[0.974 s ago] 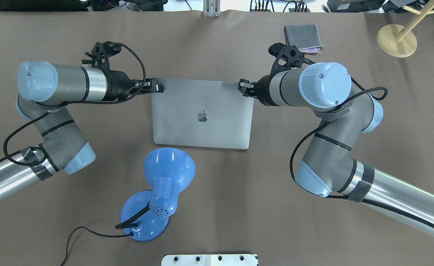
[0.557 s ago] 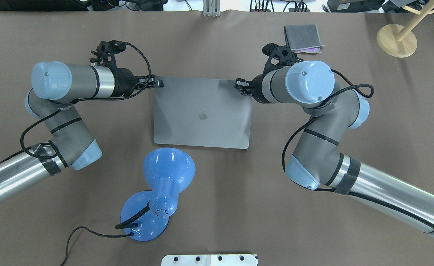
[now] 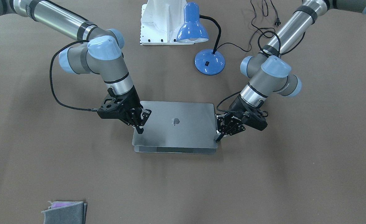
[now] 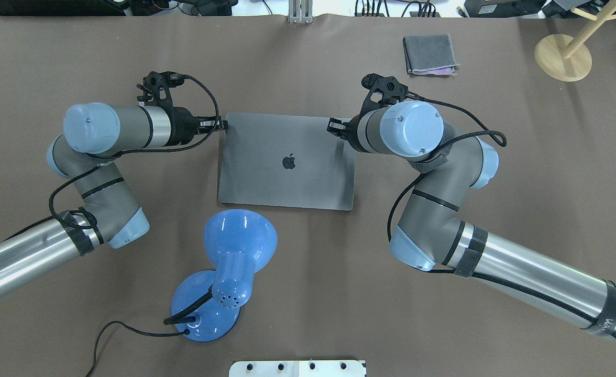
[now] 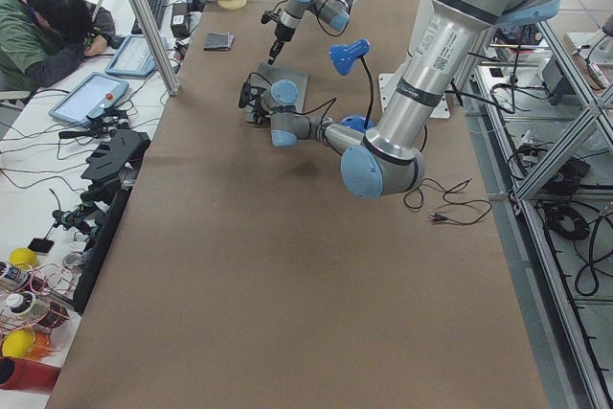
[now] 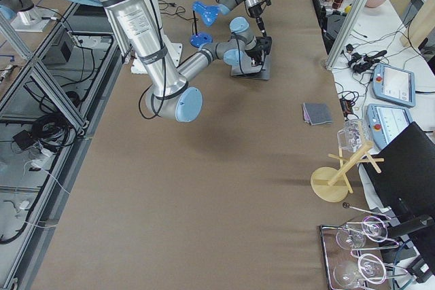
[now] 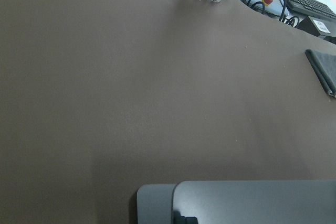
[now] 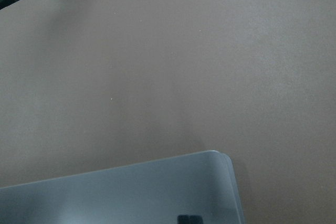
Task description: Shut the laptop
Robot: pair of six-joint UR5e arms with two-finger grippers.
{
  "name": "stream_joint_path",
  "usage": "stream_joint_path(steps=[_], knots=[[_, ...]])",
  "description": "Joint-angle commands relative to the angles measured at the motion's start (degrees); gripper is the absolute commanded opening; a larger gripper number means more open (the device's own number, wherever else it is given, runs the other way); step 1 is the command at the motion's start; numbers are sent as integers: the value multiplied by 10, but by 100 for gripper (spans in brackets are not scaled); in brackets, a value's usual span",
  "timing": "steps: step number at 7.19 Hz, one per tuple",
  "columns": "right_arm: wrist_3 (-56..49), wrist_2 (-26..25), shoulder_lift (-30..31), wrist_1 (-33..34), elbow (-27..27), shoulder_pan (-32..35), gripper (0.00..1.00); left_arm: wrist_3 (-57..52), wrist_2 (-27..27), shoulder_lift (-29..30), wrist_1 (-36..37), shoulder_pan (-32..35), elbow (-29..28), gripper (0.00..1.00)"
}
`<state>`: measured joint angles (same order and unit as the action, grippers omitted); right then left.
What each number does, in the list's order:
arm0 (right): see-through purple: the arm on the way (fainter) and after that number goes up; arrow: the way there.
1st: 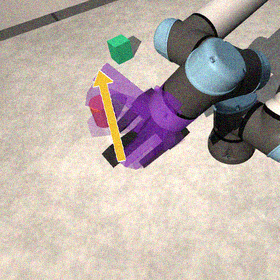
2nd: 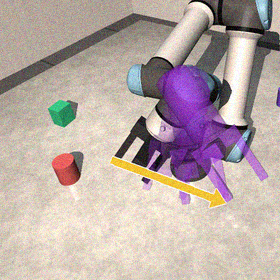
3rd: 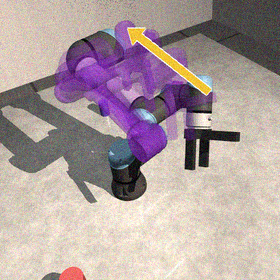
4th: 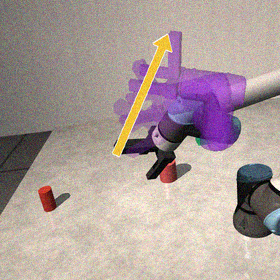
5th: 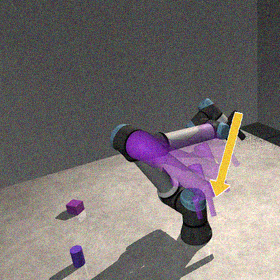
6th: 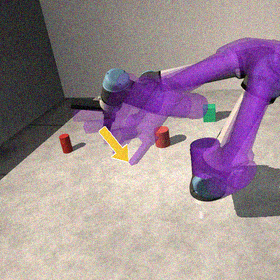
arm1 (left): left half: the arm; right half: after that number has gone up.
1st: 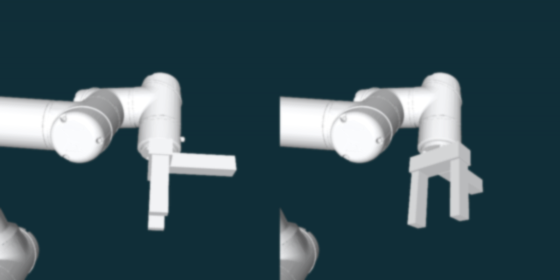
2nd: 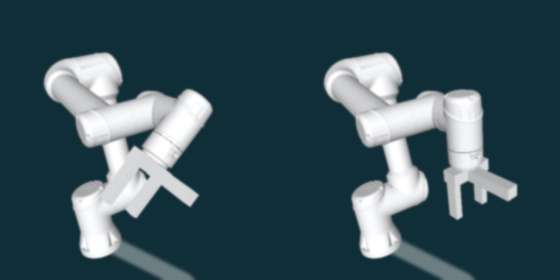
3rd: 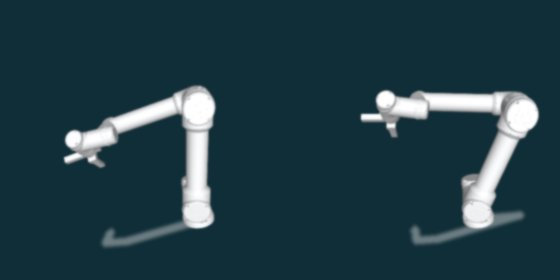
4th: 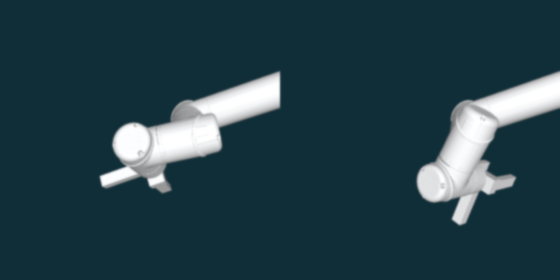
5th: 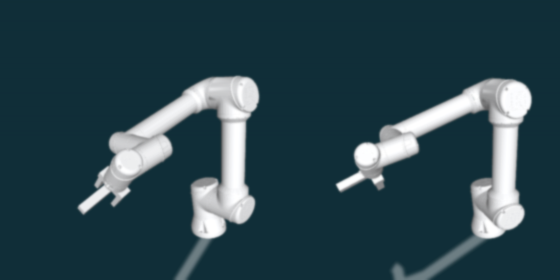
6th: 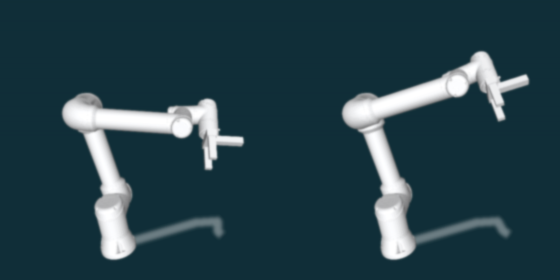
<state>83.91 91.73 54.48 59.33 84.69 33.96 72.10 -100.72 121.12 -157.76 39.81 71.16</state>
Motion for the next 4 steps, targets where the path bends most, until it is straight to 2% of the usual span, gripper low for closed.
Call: stream_joint_path(steps=[1, 3, 4], knots=[[0, -9, -1, 1, -7, -8, 0, 0, 28, 0, 0, -15, -5, 0], [-1, -7, -1, -1, 2, -9, 0, 1, 23, -1, 0, -13, 17, 0], [-2, -2, 1, 2, 10, -4, 1, 1, 20, -5, 3, -11, 27, 23]])
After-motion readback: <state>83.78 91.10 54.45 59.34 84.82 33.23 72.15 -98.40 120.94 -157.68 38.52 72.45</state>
